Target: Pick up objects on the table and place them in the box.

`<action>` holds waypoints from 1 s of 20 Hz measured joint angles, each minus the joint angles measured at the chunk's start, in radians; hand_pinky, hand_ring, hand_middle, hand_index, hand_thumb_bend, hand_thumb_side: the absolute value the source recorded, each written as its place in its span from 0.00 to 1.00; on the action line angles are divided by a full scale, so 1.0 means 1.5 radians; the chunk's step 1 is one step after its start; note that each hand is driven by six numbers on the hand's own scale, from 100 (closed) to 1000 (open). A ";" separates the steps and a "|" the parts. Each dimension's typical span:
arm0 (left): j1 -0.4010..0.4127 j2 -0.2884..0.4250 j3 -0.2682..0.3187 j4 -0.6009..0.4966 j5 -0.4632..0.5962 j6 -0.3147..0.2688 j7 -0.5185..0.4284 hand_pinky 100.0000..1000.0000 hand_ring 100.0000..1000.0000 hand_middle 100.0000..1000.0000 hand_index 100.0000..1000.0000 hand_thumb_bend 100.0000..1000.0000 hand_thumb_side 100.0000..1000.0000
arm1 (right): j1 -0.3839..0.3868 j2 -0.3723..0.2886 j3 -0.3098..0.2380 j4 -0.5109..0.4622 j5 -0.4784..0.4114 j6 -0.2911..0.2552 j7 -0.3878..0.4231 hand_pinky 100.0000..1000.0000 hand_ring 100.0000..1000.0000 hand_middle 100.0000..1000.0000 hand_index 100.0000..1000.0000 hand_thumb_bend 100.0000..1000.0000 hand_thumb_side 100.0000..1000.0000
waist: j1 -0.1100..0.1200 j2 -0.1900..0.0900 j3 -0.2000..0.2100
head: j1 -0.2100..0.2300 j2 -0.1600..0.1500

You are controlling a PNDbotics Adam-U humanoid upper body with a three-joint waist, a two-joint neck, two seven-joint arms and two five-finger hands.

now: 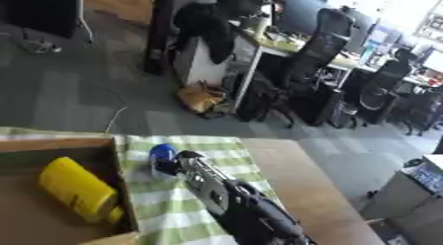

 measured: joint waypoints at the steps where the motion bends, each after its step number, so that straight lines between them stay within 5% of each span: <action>1: 0.000 0.000 0.000 0.000 0.000 0.000 0.000 0.92 0.95 0.92 0.96 0.00 1.00 | 0.000 0.000 -0.002 0.002 0.000 -0.001 -0.001 1.00 1.00 1.00 1.00 0.00 1.00 | -0.001 0.002 0.002 | -0.002 0.000; 20: -0.007 -0.005 0.000 0.000 0.000 -0.001 0.002 0.92 0.95 0.92 0.96 0.00 1.00 | -0.003 -0.002 -0.021 0.012 0.003 -0.004 -0.016 1.00 1.00 0.95 1.00 0.00 1.00 | -0.007 0.023 0.010 | -0.020 -0.012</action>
